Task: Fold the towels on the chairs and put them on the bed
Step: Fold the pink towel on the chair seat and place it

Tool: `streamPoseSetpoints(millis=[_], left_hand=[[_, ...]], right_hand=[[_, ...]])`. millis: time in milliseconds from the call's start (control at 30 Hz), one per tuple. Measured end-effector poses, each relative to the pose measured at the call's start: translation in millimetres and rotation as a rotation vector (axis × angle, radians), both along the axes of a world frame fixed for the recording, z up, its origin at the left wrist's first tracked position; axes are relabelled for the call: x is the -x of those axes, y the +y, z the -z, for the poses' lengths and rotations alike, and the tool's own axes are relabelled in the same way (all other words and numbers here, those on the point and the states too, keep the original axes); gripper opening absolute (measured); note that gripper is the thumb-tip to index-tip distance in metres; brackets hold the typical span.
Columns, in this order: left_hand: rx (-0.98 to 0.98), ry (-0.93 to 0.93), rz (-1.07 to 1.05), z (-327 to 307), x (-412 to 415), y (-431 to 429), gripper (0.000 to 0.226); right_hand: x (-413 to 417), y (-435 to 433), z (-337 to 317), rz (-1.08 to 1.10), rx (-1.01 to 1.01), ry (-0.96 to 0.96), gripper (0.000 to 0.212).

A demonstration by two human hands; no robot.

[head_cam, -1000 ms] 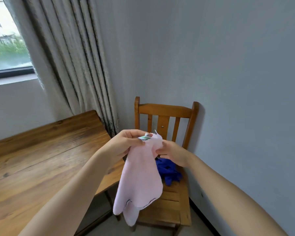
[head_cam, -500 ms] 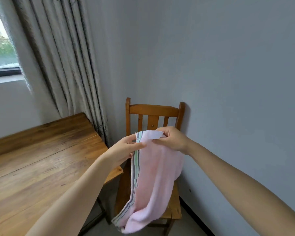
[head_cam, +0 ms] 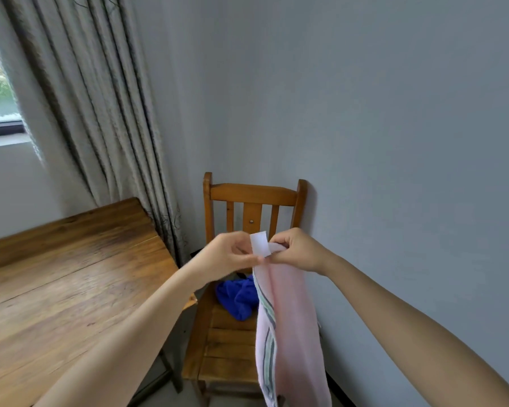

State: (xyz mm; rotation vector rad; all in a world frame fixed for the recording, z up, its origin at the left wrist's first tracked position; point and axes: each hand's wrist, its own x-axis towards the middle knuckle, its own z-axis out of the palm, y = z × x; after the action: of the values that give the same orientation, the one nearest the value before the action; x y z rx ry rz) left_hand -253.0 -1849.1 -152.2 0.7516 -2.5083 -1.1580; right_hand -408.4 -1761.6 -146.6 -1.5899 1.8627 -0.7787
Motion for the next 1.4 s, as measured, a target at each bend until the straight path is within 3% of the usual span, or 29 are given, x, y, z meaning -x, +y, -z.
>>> streamPoseSetpoints(millis=[100,200,300,400,467,633,800,933,1000,1167,1300,1400], left_hand=[[0.031,0.037,-0.134,11,8,7,0.034],[-0.016,0.042,-0.077,12,10,7,0.054],[0.042,-0.056,0.003,14,11,7,0.026],[0.095,-0.031,-0.078,15,12,3,0.003],[0.130,-0.002,-0.107,13,12,1,0.007],[0.206,0.098,-0.126,-2,11,6,0.004],[0.227,0.187,-0.132,-21,-3,3,0.021],[-0.005,0.366,-0.230,-31,-20,-17,0.010],[-0.104,0.414,-0.267,-31,-28,-28,0.007],[-0.149,0.321,-0.325,-18,-43,-50,0.010],[-0.196,0.198,-0.319,-9,-60,-71,0.020],[-0.231,0.173,-0.379,-14,-63,-87,0.013]], right_hand=[[5,2,0,-0.019,-0.025,0.014,0.011],[12,5,4,-0.025,-0.035,0.005,0.019],[15,6,7,-0.043,-0.033,0.002,0.018],[17,4,9,-0.053,-0.048,0.024,0.018],[19,4,10,-0.058,-0.064,0.032,0.010],[25,4,19,-0.061,-0.134,-0.041,0.013],[42,5,36,-0.047,-0.249,-0.039,0.032],[69,8,51,0.040,-0.343,0.047,0.027],[82,14,55,0.100,-0.346,0.011,0.014],[102,18,57,0.199,-0.250,-0.148,0.004],[117,17,53,0.261,-0.181,-0.243,0.019],[124,3,39,0.426,0.010,-0.436,0.014]])
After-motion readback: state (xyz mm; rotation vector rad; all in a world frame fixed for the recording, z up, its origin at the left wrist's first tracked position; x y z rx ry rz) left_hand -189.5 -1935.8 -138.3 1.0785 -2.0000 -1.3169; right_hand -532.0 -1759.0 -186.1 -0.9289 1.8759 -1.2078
